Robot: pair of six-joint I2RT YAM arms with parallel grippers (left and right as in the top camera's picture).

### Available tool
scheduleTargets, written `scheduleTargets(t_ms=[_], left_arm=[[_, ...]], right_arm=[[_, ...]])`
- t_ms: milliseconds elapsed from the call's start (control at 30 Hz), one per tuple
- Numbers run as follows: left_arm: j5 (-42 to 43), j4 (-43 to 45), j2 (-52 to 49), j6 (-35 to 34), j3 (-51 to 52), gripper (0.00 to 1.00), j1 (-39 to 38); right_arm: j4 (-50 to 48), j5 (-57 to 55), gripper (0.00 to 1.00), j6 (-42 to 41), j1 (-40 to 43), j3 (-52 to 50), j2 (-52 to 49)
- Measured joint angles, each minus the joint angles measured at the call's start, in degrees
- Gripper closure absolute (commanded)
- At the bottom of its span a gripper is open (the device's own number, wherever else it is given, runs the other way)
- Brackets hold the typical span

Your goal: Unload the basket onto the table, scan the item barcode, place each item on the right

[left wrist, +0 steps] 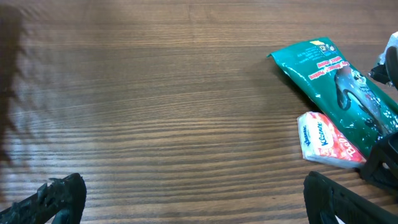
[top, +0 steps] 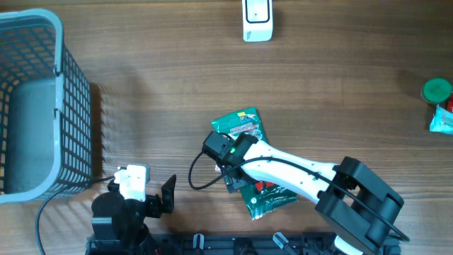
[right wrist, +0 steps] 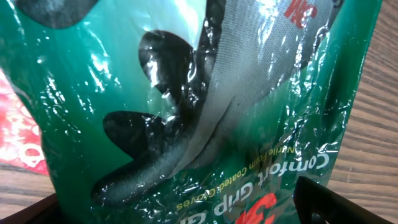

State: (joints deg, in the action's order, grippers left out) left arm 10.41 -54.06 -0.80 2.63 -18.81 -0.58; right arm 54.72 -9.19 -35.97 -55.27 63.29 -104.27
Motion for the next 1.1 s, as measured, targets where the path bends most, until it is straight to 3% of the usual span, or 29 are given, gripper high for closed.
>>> scheduleTargets(t_ms=[333, 367, 533, 600, 633, 667, 867, 1100], left_arm=[[0.0, 0.0, 0.0, 0.0, 0.0, 0.0, 0.0], [0.0, 0.0, 0.0, 0.0, 0.0, 0.0, 0.0], [0.0, 0.0, 0.0, 0.0, 0.0, 0.0, 0.0], [0.0, 0.0, 0.0, 0.0, 0.0, 0.0, 0.0], [0.0, 0.0, 0.0, 0.0, 0.0, 0.0, 0.0], [0.0, 0.0, 0.0, 0.0, 0.0, 0.0, 0.0], [0.0, 0.0, 0.0, 0.0, 0.0, 0.0, 0.0], [0.0, 0.0, 0.0, 0.0, 0.0, 0.0, 0.0]], right_arm=[[1.0, -1.9, 0.0, 0.0, -0.6, 0.5, -2.5], [1.7, -2.0, 0.05, -0.3, -0.6, 1.1, -3.1], [3.4, -1.2, 0.43, -2.0, -1.3, 3.7, -6.0], [3.3, -1.1, 0.81, -2.7, -1.6, 4.0, -6.5], [3.4, -1.3, 0.92, -3.1, -1.6, 4.0, -6.8], [3.6, -1.4, 0.95, -3.3, -1.6, 3.9, -7.0], [6.0, -4.7, 0.95, -5.4, -1.5, 3.2, -8.4], [9.3, 0.0, 0.96, -0.2, 0.0, 6.2, -9.0]])
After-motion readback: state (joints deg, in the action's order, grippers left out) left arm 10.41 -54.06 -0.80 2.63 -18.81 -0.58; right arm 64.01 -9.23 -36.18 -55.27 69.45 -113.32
